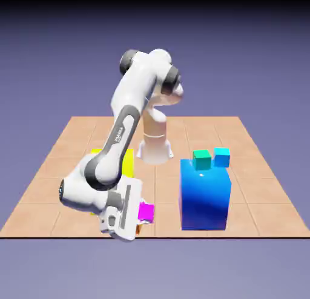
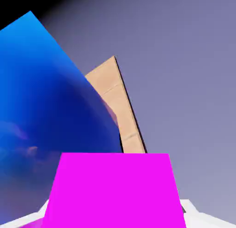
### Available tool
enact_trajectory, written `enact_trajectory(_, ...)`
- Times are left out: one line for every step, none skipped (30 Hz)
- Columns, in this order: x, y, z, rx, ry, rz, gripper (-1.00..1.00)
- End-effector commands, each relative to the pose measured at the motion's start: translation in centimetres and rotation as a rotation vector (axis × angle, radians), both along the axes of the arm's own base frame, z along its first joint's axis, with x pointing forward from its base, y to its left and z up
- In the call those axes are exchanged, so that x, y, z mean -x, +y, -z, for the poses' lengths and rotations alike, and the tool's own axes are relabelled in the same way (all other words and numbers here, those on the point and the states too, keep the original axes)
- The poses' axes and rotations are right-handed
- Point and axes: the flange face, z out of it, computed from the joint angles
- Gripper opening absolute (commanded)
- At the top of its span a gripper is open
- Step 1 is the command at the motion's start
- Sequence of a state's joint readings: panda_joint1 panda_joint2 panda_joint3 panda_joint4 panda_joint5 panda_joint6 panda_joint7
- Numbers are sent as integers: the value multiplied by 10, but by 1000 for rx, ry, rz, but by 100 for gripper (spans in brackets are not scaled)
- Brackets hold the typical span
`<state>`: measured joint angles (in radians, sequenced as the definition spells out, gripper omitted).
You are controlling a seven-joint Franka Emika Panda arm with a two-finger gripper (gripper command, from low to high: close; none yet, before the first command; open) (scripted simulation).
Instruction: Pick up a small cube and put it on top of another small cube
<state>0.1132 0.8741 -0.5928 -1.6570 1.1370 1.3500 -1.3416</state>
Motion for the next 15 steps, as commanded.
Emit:
enact_trajectory(2, -7, 3, -4, -22, -18, -100)
enact_trajectory(3, -14, 6, -8, -43, -37, -100)
enact_trajectory(5, -21, 8, -12, -65, -57, -100)
enact_trajectory(6, -27, 10, -15, -87, -78, -100)
enact_trajectory(8, -33, 11, -18, -109, -101, -100)
enact_trajectory(9, -39, 12, -22, -131, -124, -100)
enact_trajectory(10, -44, 12, -24, -153, -148, -100)
enact_trajectory(11, -49, 12, -27, -176, -173, -100)
enact_trajectory(11, -53, 11, -30, -198, -200, -100)
enact_trajectory(11, -57, 10, -33, -220, -227, -100)
enact_trajectory(12, -60, 9, -37, -242, -256, -100)
enact_trajectory(11, -62, 7, -41, -263, -286, -100)
enact_trajectory(11, -65, 5, -45, -285, -317, -100)
enact_trajectory(10, -66, 3, -49, -305, -349, -100)
enact_trajectory(9, -67, 0, -54, -326, -382, -100)
